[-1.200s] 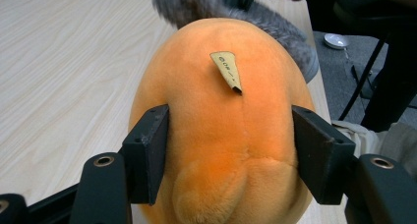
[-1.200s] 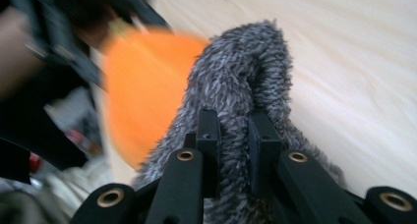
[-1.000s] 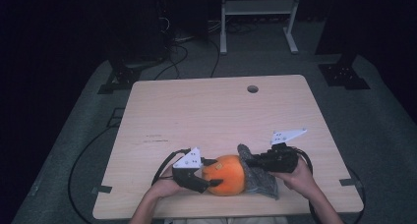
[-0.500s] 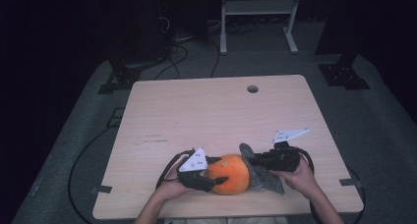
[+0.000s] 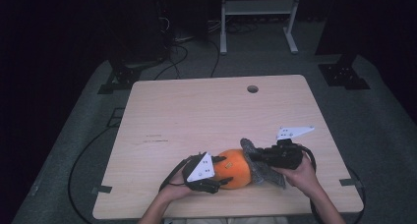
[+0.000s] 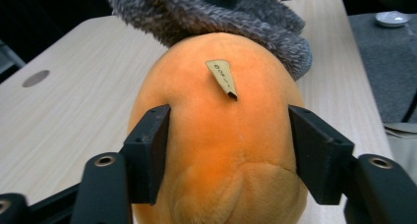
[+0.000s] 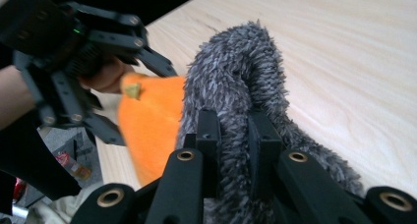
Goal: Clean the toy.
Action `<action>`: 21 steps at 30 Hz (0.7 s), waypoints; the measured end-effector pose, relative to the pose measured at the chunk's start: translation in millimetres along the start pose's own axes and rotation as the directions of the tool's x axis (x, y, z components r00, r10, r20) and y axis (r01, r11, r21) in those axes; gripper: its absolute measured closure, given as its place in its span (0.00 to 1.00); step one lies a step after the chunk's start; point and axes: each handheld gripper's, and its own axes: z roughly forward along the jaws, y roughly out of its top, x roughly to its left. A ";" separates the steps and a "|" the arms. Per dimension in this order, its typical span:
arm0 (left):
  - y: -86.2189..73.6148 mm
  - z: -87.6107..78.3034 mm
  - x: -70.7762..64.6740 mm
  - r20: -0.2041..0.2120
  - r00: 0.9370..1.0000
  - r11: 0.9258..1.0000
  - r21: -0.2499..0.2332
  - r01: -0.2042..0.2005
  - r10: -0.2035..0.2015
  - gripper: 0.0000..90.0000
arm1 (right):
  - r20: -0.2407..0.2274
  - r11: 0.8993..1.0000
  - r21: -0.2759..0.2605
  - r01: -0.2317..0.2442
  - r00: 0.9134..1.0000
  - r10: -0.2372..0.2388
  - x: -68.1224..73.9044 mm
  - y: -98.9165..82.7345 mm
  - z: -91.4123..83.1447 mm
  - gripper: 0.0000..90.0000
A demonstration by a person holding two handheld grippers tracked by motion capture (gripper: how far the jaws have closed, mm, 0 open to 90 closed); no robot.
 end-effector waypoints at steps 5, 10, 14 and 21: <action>-0.1 3.9 7.2 -0.003 0.991 0.991 0.019 0.133 -0.133 0.19 | 0.006 0.997 0.029 -0.067 0.998 0.067 -15.6 -13.7 1.2 0.86; 0.9 6.0 3.3 -0.008 0.995 0.995 0.023 0.102 -0.102 0.34 | 0.052 0.996 0.059 -0.070 0.996 0.067 -21.4 -18.8 -1.5 0.86; 0.3 4.6 2.3 0.000 0.998 0.997 0.033 0.070 -0.070 0.38 | 0.010 1.000 0.015 -0.023 1.000 0.023 -6.0 -7.5 -8.2 0.87; -0.8 3.2 1.4 -0.002 0.999 0.998 0.044 0.039 -0.039 0.37 | -0.027 0.996 0.020 0.091 0.996 -0.090 24.5 7.7 2.4 0.86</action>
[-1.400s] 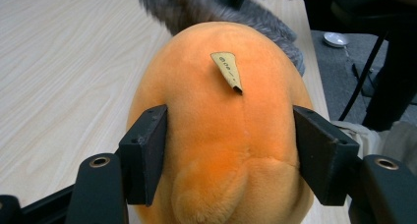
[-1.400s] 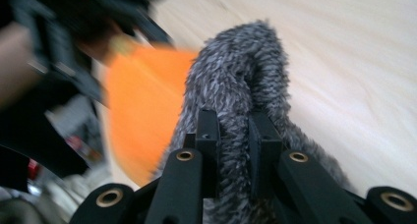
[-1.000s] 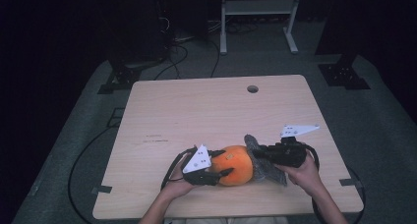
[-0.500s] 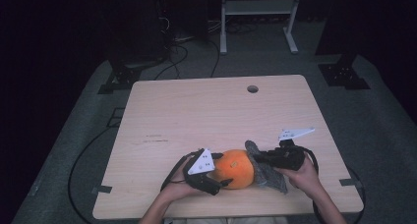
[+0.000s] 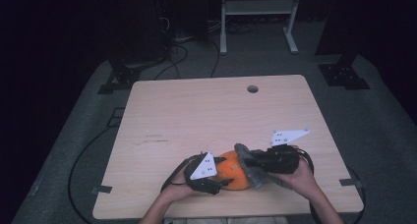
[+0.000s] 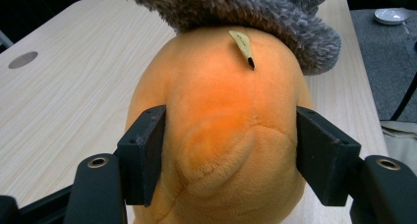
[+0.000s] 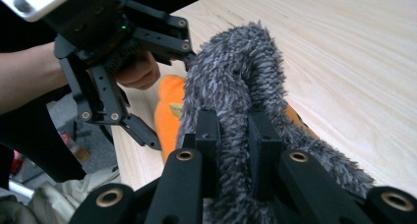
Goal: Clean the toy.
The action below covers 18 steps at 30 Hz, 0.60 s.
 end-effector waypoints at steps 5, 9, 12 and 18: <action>-3.7 -0.9 5.4 0.011 0.999 0.999 -0.018 0.045 -0.045 0.38 | 0.032 0.993 0.008 -0.120 0.992 0.119 -29.9 -19.9 -4.0 0.86; -7.4 -2.5 11.2 0.017 0.995 0.995 -0.028 0.095 -0.095 0.37 | 0.034 0.983 0.039 -0.181 0.983 0.180 -42.7 -33.7 -5.1 0.86; -9.8 -3.6 14.9 0.020 0.991 0.991 -0.038 0.130 -0.129 0.37 | 0.066 0.981 0.067 -0.181 0.982 0.177 -45.7 -37.0 -5.2 0.86; -11.8 -3.9 18.2 0.019 0.987 0.986 -0.045 0.159 -0.159 0.37 | -0.013 0.992 -0.029 -0.122 0.993 0.122 -26.7 -19.3 -12.6 0.86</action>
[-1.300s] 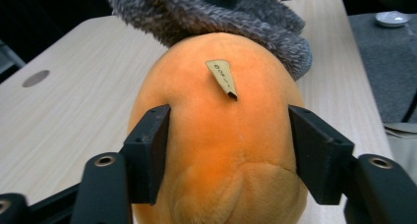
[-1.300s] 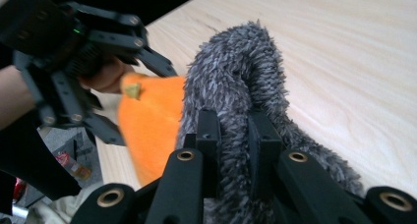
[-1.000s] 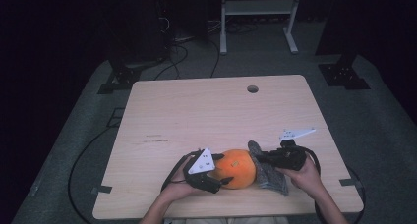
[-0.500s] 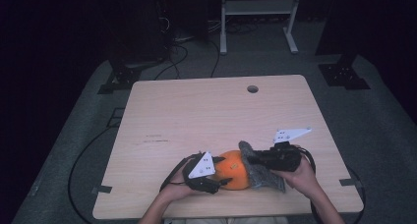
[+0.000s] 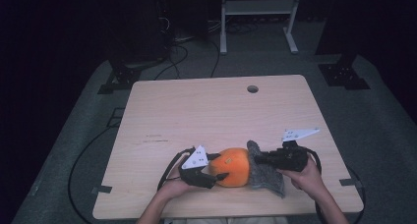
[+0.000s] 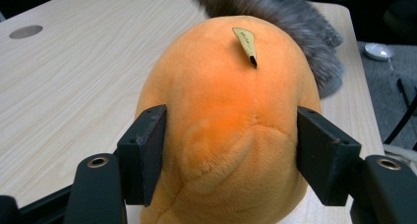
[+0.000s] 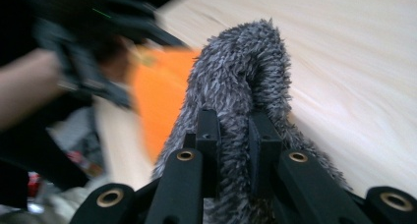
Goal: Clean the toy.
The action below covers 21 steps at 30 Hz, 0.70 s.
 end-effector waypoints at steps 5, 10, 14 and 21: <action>0.2 0.7 0.3 -0.007 1.000 1.000 0.001 0.004 -0.004 0.37 | 0.014 0.999 0.036 0.004 1.000 -0.005 -1.2 -1.8 10.6 0.86; -0.1 1.4 3.0 -0.002 1.000 1.000 -0.007 0.026 -0.026 0.36 | 0.121 0.993 0.114 -0.005 0.993 -0.009 -13.4 -11.8 9.1 0.86; -0.8 1.7 5.0 -0.009 0.999 0.999 -0.012 0.041 -0.041 0.36 | 0.080 0.997 0.067 0.045 0.996 -0.051 2.4 -1.2 4.8 0.87; 0.4 2.3 3.4 -0.010 1.000 1.000 -0.014 0.028 -0.028 0.33 | 0.044 0.993 0.052 0.107 0.993 -0.109 18.1 9.9 14.3 0.86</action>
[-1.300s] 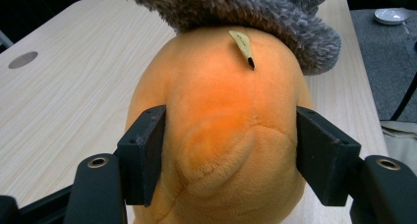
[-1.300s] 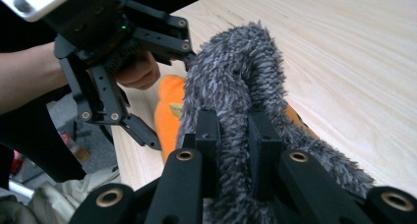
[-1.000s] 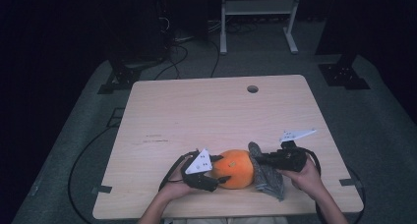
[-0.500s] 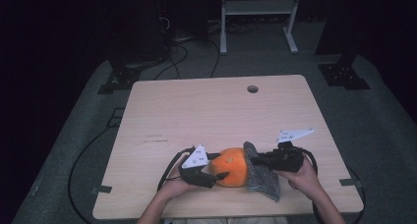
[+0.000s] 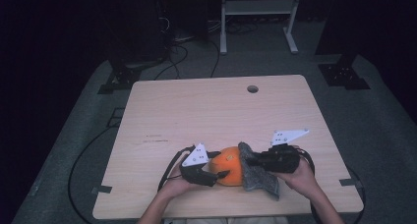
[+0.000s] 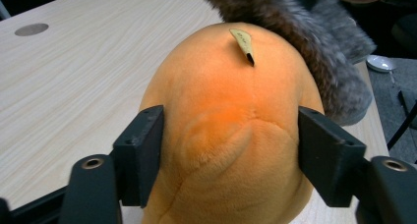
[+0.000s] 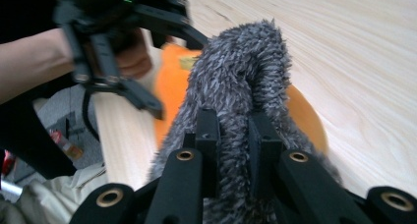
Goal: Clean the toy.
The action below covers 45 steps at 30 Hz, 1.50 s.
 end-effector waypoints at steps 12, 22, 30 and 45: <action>1.2 6.0 -0.5 -0.013 1.000 1.000 -0.002 0.023 -0.023 0.32 | 0.001 0.999 -0.021 0.040 0.999 -0.040 10.5 6.1 -1.9 0.86; -1.3 7.7 6.0 0.024 0.997 0.996 0.049 0.071 -0.072 0.15 | 0.060 0.999 -0.019 -0.041 0.997 0.042 -12.2 -8.1 -7.0 0.86; 3.8 8.7 -3.9 -0.050 0.999 1.000 -0.005 0.015 -0.016 0.41 | 0.036 0.997 -0.052 0.054 0.998 -0.052 17.3 12.1 -7.7 0.86; 15.4 -2.1 -9.6 -0.081 0.997 1.000 0.004 -0.008 0.009 0.42 | 0.037 0.999 -0.042 0.028 0.999 -0.026 20.9 16.4 1.6 0.87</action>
